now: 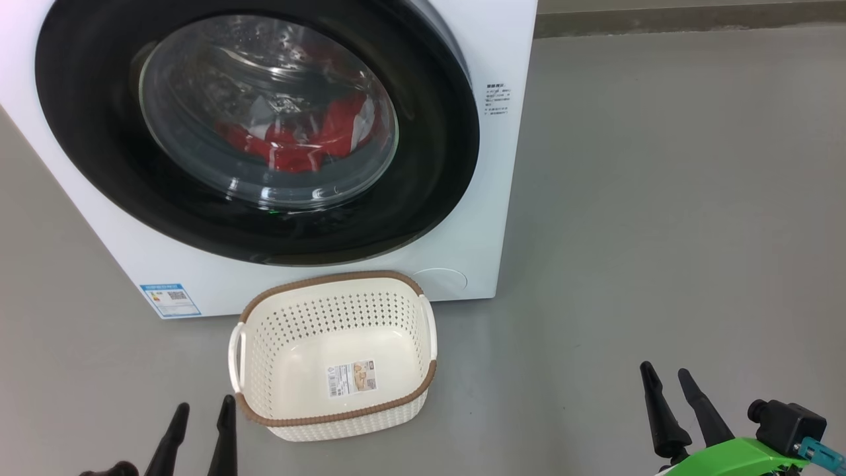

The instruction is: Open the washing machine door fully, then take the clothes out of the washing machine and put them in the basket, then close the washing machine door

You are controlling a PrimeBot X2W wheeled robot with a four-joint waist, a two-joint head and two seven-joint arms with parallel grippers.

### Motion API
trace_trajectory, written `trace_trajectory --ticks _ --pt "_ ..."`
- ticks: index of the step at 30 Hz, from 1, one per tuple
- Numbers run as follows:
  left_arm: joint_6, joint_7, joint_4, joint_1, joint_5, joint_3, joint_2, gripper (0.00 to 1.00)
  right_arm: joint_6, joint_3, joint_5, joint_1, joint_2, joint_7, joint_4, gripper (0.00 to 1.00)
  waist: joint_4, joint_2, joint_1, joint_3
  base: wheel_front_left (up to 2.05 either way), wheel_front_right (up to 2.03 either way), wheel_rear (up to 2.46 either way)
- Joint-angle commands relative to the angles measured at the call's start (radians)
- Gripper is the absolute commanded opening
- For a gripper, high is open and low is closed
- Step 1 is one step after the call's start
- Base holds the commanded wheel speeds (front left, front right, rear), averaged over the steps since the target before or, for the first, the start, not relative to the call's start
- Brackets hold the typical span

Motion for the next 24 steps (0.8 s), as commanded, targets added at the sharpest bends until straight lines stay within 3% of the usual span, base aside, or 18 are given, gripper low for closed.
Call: trace_trajectory --ticks 1,24 --pt "-0.002 -0.017 -0.031 -0.006 0.036 0.028 0.017 1.00 0.000 0.019 -0.036 -0.010 -0.016 -0.017 -0.026 1.00 0.000 0.0000 0.0000 0.000 0.00 0.00 0.00" --pt "-0.015 -0.083 -0.018 0.021 0.273 0.059 0.015 1.00 0.000 0.003 -0.215 0.025 -0.020 -0.082 -0.025 1.00 -0.006 0.0000 0.0000 0.002 0.00 0.00 0.00"
